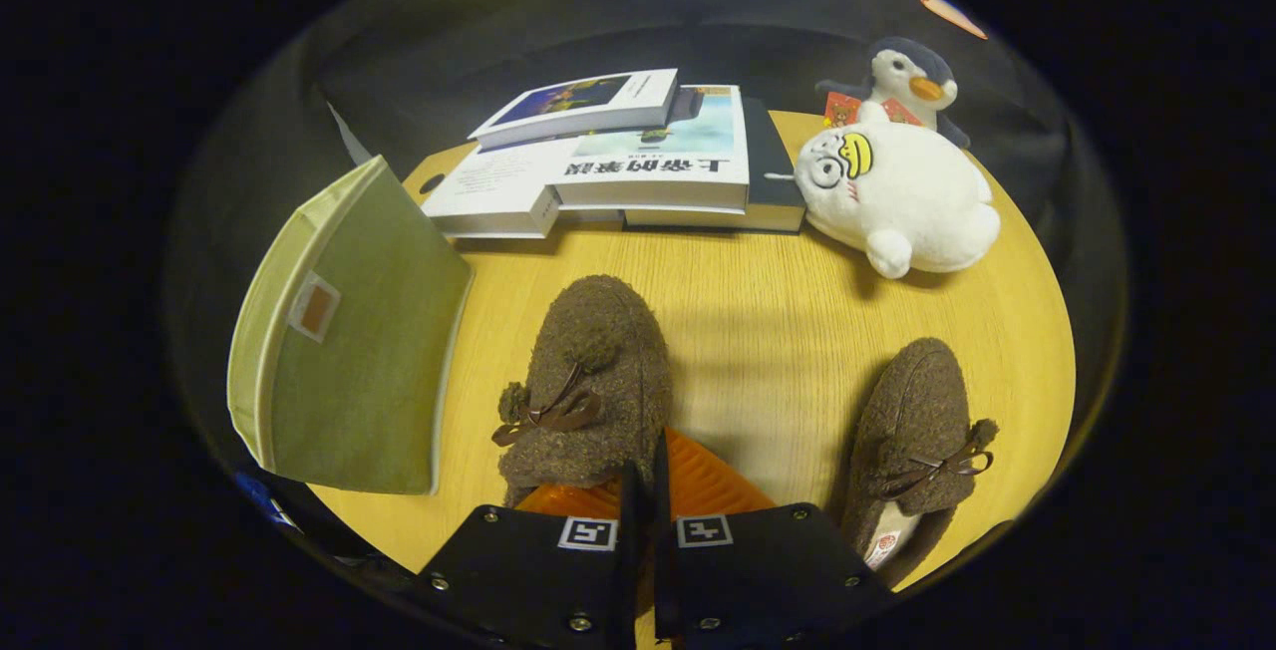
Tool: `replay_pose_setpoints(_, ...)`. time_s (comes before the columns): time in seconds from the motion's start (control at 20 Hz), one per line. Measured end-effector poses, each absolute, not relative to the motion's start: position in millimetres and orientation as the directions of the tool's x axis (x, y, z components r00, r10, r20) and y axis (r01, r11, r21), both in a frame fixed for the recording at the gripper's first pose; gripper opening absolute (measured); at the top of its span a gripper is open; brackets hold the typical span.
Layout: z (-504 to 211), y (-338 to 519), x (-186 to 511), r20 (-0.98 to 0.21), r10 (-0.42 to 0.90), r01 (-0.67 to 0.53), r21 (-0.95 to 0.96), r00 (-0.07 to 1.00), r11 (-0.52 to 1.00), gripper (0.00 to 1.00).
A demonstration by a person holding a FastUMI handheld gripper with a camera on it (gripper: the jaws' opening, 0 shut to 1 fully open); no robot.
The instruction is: Open the storage box then place both shoes into the box .Put the left shoe in first, then the right shoe, with the right side of both shoes facing outward in a uniform manner.
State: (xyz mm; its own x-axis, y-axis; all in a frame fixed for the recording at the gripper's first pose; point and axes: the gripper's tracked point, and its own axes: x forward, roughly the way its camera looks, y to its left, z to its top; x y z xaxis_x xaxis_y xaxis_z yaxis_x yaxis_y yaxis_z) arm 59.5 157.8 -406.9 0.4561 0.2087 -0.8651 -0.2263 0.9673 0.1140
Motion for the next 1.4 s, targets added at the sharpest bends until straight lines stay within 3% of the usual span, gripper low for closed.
replay_pose_setpoints(0.55,-268,219,90,-0.740,0.380,-0.337,0.218,0.555,0.916,0.08)
replay_pose_setpoints(0.95,-225,291,85,-0.710,0.498,-0.423,0.303,0.498,0.854,0.08)
replay_pose_setpoints(1.4,-233,373,76,-0.730,0.546,-0.490,0.328,0.411,0.808,0.08)
